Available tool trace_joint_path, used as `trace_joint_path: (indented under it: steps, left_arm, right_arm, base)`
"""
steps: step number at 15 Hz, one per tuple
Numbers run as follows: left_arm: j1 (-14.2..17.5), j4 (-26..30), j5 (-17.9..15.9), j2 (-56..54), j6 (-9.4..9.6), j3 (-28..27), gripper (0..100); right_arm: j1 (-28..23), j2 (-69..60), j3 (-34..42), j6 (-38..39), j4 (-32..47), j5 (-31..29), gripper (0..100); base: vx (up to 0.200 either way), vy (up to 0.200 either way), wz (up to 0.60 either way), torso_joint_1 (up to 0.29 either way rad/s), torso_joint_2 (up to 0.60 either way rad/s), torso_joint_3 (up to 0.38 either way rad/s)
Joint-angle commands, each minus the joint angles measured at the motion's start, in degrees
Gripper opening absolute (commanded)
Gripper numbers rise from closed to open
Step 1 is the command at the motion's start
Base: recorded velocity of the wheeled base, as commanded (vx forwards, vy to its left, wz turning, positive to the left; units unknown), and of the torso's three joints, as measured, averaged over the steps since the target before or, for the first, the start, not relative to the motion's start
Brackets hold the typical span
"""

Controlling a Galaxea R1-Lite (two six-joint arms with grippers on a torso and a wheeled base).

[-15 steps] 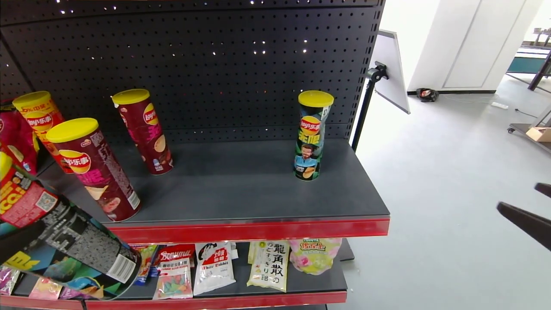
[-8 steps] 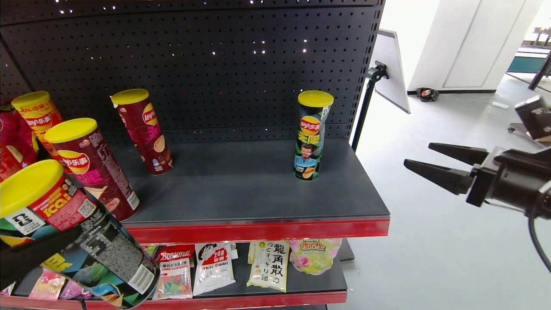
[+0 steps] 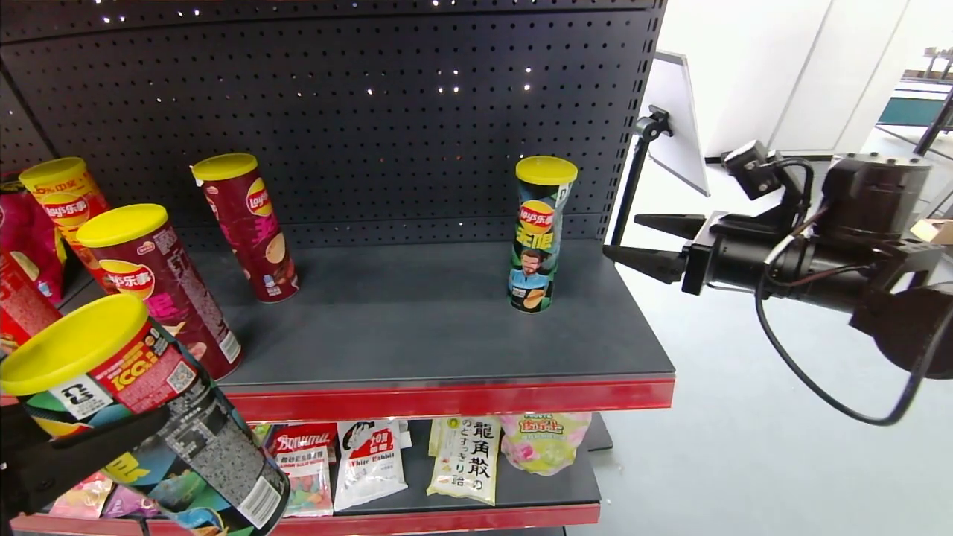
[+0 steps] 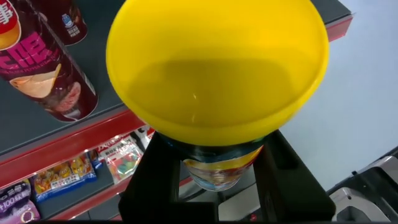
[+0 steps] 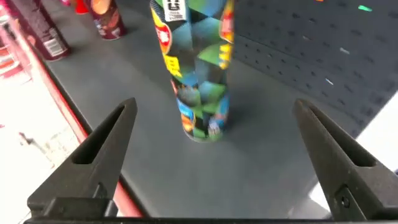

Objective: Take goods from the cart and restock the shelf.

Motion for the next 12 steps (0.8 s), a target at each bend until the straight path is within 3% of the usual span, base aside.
trace_joint_path:
  steps: [1, 3, 12]
  left_arm:
    - [0.0, 0.0, 0.1, 0.6, 0.01, 0.0, 0]
    - [0.0, -0.2, 0.4, 1.3, 0.89, -0.3, 0]
    - [0.0, -0.2, 0.3, 1.3, 0.98, 0.0, 0]
  right_arm:
    - [1.6, 4.8, -2.9, -0.4, 0.0, 0.4, 100]
    - [3.4, 7.1, -5.0, -0.7, 0.0, 0.4, 100]
    - [6.4, 12.1, -11.0, -0.7, 0.0, 1.3, 100]
  base:
    - [0.0, 0.0, 0.0, 0.0, 0.0, 0.0]
    - [0.0, 0.0, 0.0, 0.0, 0.0, 0.0]
    - [0.0, 0.0, 0.0, 0.0, 0.0, 0.0]
